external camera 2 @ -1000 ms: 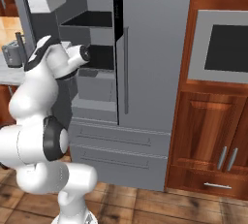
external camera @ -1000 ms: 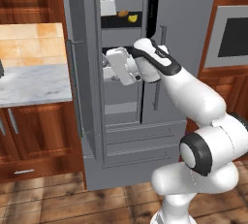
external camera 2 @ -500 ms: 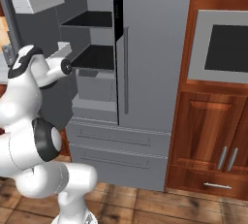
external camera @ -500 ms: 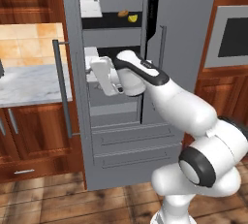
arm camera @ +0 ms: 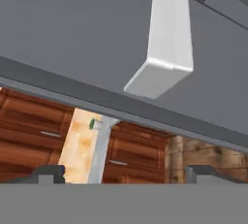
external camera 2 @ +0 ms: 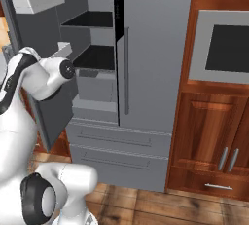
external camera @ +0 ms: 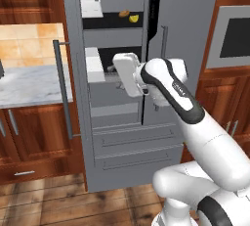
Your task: Take the lemon wedge from the fridge and place it on the plate with fish on the dining counter.
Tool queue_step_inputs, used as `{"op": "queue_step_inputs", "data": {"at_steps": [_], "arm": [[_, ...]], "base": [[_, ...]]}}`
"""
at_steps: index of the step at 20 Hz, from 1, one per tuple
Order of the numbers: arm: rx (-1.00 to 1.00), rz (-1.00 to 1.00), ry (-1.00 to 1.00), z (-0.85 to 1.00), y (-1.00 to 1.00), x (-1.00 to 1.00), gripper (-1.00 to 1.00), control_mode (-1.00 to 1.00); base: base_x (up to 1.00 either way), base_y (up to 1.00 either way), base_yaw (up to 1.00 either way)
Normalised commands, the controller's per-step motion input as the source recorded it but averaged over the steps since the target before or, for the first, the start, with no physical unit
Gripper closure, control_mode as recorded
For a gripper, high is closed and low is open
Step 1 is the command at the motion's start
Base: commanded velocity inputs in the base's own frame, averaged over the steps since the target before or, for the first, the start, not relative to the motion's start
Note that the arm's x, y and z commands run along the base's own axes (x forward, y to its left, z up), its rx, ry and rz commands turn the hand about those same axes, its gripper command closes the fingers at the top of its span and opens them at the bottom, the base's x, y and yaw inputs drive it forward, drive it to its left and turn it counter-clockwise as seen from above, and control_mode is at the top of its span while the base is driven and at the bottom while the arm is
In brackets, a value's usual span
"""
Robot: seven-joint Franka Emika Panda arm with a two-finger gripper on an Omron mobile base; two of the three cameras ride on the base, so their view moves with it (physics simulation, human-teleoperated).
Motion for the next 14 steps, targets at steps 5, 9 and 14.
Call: {"op": "queue_step_inputs", "data": {"at_steps": [5,9,14], "arm": [[-0.29,0.00,0.08,0.00,-1.00,-0.44,-1.00,-1.00],[-0.57,-0.04,0.06,-0.14,-0.67,-0.05,-1.00,-1.00],[-0.76,-0.01,-0.02,-0.27,-0.31,0.00,-1.00,-1.00]], "base": [[0.00,0.00,0.00],[0.00,0.00,0.00],[0.00,0.00,0.00]]}}
